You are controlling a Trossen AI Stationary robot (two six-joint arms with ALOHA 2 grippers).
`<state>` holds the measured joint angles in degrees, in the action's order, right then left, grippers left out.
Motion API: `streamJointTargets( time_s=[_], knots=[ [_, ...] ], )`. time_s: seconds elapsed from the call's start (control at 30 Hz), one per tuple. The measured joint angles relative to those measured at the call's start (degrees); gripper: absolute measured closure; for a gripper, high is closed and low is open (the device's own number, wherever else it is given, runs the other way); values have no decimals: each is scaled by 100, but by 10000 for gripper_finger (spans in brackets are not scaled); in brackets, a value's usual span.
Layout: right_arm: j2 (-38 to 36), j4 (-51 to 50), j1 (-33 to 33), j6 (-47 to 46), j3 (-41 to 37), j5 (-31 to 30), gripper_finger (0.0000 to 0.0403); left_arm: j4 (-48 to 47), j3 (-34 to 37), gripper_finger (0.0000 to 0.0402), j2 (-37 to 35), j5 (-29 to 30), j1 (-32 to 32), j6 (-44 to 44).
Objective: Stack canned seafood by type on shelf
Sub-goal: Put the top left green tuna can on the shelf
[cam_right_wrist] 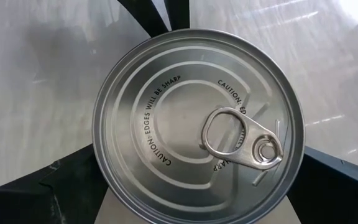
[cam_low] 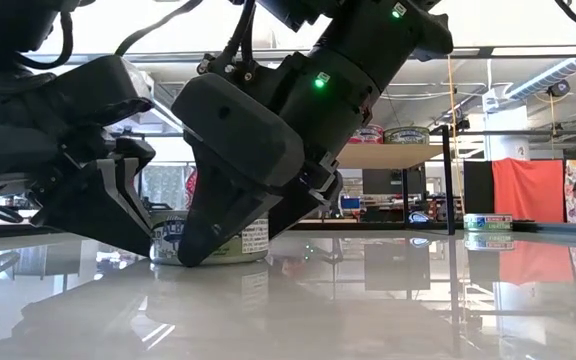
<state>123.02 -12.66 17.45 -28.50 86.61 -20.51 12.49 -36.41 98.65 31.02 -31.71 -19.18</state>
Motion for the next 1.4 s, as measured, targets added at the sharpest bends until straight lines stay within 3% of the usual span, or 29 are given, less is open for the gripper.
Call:
streamJointTargets(
  time_s=[0.43, 0.6, 0.8, 0.93, 1.1, 1.2, 1.4],
  knots=[
    [-168, -196, -3, -46, 4, 28, 38, 99, 131, 402, -274, 69, 1, 197],
    [-679, -642, -30, 89, 71, 2, 38, -86, 526, 401, -1346, 494, -141, -87],
    [-1687, -1559, -132, 706, 63, -108, 38, -152, 1390, 402, -2975, 369, -225, -107],
    [-2568, -2372, -344, 1186, 63, -531, 38, -185, 1721, 401, -3721, 383, -155, 38],
    [-3600, -3383, -1024, 1529, 48, -1205, 38, -202, 1856, 401, -4301, 388, 35, 325],
    [-4104, -3985, -1686, 1741, 48, -1194, 38, -208, 1847, 402, -4556, 348, 191, 629],
    [-4783, -4420, -3156, 2610, 33, -1072, 39, -211, 1732, 401, -4925, -276, 723, 1111]
  ],
)
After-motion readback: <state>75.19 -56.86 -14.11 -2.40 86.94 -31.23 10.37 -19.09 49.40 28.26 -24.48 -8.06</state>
